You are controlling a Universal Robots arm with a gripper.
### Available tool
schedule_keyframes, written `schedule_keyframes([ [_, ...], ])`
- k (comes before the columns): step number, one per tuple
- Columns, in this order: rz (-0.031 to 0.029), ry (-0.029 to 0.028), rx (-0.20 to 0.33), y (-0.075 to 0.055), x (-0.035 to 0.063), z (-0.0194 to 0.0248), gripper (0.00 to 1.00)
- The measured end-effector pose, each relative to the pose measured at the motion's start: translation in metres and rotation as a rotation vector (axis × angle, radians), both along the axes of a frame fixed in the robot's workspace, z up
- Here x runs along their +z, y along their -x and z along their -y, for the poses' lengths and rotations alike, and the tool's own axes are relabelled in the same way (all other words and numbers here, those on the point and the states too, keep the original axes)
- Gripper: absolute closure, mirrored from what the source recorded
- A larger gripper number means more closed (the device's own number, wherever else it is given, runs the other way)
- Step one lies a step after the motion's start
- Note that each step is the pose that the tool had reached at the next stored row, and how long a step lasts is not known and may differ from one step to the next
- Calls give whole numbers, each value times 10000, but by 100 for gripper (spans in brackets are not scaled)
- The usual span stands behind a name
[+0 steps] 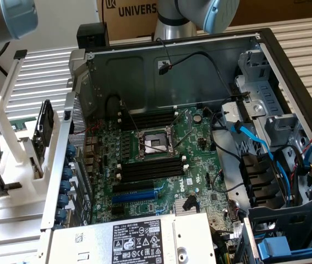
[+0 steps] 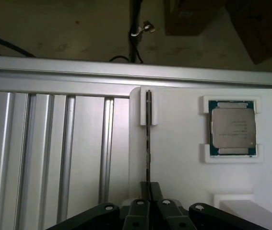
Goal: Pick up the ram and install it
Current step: 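Pick up the ram and move it above insertion slot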
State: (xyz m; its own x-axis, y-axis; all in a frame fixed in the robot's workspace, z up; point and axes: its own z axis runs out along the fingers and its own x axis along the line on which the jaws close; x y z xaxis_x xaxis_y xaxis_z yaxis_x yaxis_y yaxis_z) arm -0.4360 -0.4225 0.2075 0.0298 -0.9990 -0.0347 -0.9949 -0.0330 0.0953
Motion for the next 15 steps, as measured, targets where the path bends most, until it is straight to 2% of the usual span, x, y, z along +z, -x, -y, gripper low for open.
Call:
schedule_keyframes([
  [4, 2, 27, -4, 0, 129, 0, 88],
  [11, -1, 90, -18, 0, 426, 0, 88],
  [15, 0, 157, -21, 1, 592, -9, 88],
])
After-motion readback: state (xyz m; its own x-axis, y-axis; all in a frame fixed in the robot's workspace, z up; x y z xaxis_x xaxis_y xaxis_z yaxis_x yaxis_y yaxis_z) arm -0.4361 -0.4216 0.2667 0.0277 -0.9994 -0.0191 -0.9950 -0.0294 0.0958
